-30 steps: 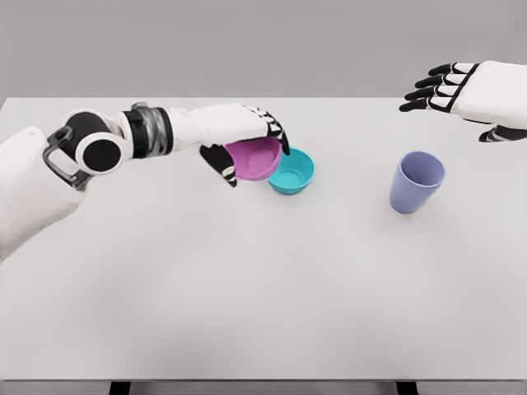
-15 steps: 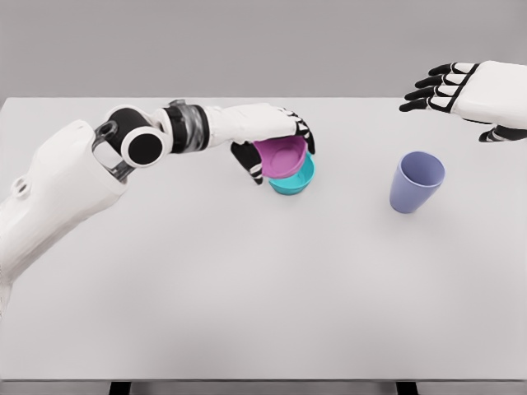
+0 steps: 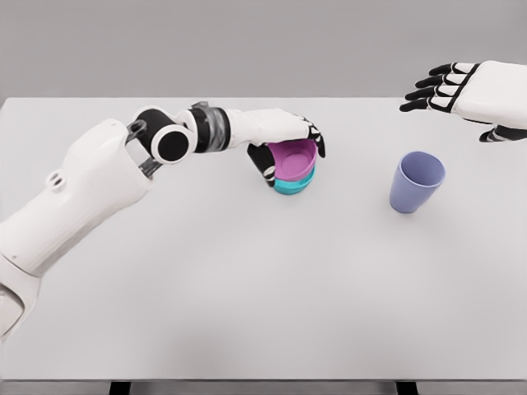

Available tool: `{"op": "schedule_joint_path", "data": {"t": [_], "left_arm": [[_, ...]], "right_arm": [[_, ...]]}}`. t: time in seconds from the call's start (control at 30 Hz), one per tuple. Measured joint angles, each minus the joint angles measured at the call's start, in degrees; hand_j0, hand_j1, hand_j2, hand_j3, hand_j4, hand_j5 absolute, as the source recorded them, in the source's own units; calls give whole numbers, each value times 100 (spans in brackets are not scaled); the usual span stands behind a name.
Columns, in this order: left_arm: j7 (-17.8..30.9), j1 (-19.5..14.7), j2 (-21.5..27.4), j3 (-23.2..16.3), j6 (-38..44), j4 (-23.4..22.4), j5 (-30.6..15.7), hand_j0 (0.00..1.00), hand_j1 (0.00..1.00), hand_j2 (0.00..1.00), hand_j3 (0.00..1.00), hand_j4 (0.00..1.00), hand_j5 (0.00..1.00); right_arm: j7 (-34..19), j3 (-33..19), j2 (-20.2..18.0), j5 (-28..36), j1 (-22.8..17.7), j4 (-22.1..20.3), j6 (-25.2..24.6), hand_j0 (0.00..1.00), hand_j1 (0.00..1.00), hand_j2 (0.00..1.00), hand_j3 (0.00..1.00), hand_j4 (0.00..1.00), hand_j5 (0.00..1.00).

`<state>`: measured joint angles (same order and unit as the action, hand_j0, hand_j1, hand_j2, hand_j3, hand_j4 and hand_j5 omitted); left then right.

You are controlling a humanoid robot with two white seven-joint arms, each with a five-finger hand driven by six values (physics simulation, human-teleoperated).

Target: Stacking bowl and cup with both arms

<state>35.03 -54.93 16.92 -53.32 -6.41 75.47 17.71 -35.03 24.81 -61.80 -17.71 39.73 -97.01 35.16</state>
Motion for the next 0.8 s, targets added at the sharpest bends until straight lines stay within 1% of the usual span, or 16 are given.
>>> {"op": "schedule_joint_path", "data": {"t": [0.53, 0.8], "left_arm": [[0, -70, -216, -42, -26, -564, 28, 70, 70, 70, 70, 70, 70], [-1, -70, -301, -43, -33, -725, 59, 71, 71, 71, 71, 71, 71]], "right_arm": [[0, 0, -1, 0, 0, 0, 0, 100, 100, 100, 100, 100, 100], [0, 0, 3, 0, -9, -1, 0, 100, 100, 100, 100, 100, 100]]}}
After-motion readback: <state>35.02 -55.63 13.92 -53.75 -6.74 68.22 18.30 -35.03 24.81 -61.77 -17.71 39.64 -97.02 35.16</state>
